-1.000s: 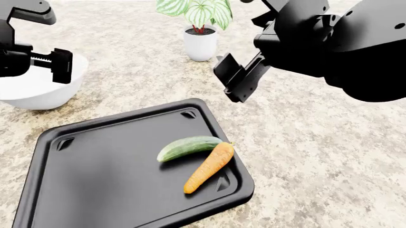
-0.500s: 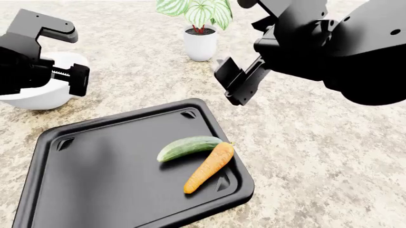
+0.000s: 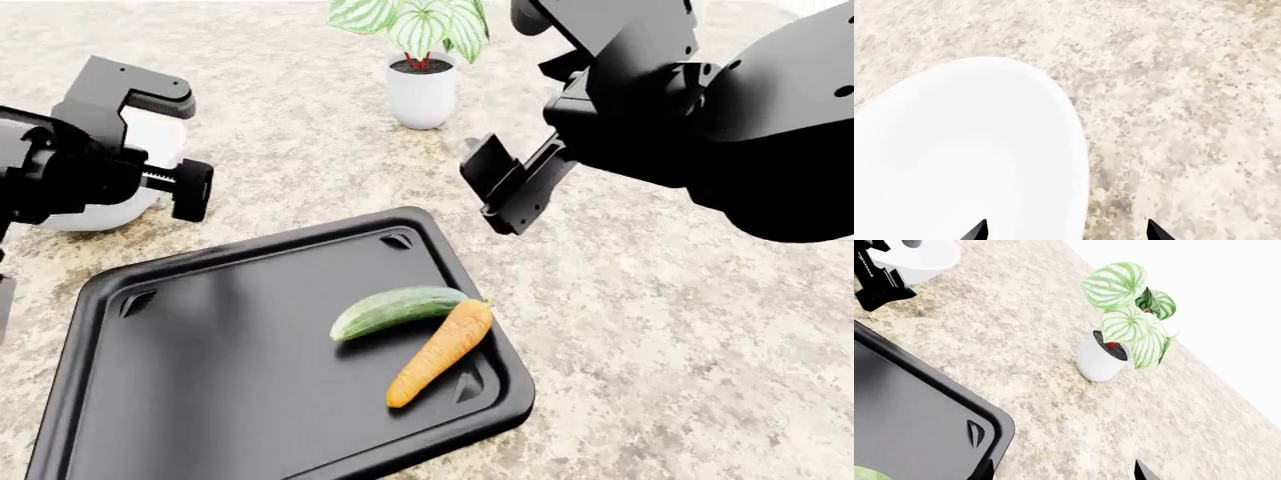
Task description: Place the two vegetables and bowl onto the tray for setting up a vegetable dip station.
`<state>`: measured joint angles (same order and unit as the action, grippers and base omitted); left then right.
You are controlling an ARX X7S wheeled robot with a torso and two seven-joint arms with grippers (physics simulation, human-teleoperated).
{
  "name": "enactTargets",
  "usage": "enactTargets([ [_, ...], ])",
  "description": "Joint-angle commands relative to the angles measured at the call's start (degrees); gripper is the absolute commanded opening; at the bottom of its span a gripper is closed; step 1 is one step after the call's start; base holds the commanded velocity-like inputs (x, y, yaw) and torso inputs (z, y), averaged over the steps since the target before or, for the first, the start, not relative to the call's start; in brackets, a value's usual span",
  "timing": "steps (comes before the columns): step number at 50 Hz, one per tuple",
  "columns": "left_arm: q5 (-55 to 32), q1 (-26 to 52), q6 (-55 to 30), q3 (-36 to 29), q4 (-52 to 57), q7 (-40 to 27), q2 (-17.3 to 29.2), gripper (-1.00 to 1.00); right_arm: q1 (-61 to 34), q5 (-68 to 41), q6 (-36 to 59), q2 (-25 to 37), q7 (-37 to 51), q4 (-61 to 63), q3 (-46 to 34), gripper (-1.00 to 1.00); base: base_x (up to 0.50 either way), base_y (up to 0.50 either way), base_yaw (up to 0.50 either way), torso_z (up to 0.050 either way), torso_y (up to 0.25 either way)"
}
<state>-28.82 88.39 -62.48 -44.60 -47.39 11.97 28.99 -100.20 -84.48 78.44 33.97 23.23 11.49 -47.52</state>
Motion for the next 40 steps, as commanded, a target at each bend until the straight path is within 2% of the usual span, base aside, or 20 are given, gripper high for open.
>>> enactTargets([
  [1, 1.9, -0.3, 3.2, -2.2, -6.4, 1.5, -2.9, 1.00, 0.5, -0.5, -0.5, 0.5, 0.5, 0.2, -0.3, 1.00, 0.00, 0.00, 0.00, 0.000, 0.000],
  [7, 2.8, 0.0, 4.1, -2.8, -10.1, 1.8, -3.7, 1.00, 0.7, -0.9, -0.7, 1.0, 0.8, 0.4, -0.3, 1.00, 0.00, 0.00, 0.00, 0.000, 0.000],
  [17, 1.3, -1.2, 2.7, -0.9, -9.8, 1.1, -2.7, 1.00, 0.7, -1.7, -0.7, 1.4, 1.6, 0.5, -0.4, 1.00, 0.00, 0.00, 0.00, 0.000, 0.000],
  [18, 1.1, -1.3, 3.1, 0.0, -9.4, -0.6, -2.4, -1.00, 0.7, -1.8, -0.7, 1.4, 1.6, 0.5, -0.5, 1.00, 0.00, 0.00, 0.00, 0.000, 0.000],
  [20, 0.8, -2.6, 1.8, -1.0, -5.1, 0.4, -1.3, -1.00, 0.5, -1.8, -0.7, 1.5, 1.7, 0.3, -0.5, 1.00, 0.00, 0.00, 0.00, 0.000, 0.000],
  [23, 0.4, -2.5, 1.0, -0.5, -4.3, -0.2, -1.2, -1.00, 0.5, -1.9, -0.8, 1.4, 1.8, 0.2, -0.6, 1.00, 0.00, 0.00, 0.00, 0.000, 0.000],
  [25, 0.6, -3.0, 1.0, 0.5, -1.6, -3.1, -0.5, -1.00, 0.5, -2.2, -0.8, 1.8, 2.1, 0.4, -0.5, 1.00, 0.00, 0.00, 0.00, 0.000, 0.000],
  [33, 0.7, -1.1, -0.7, 0.7, 0.5, -4.2, -0.2, -1.00, 0.9, -3.8, -1.0, 2.5, 3.6, 1.2, -0.2, 1.00, 0.00, 0.00, 0.00, 0.000, 0.000],
  [36, 1.8, -1.0, -2.3, -0.9, 6.3, -5.7, 1.2, -1.00, 0.9, -4.1, -1.1, 2.6, 4.0, 1.3, -0.2, 1.00, 0.00, 0.00, 0.00, 0.000, 0.000],
  [39, 0.6, 0.3, -3.3, 0.3, 11.4, -5.8, 2.3, -1.00, 1.0, -4.1, -1.2, 2.6, 4.0, 1.3, -0.4, 1.00, 0.00, 0.00, 0.00, 0.000, 0.000],
  [40, 2.4, 1.1, -1.7, -0.4, 13.2, -7.5, 2.6, -1.00, 1.1, -4.0, -1.4, 2.7, 4.0, 1.4, -0.3, 1.00, 0.00, 0.00, 0.00, 0.000, 0.000],
])
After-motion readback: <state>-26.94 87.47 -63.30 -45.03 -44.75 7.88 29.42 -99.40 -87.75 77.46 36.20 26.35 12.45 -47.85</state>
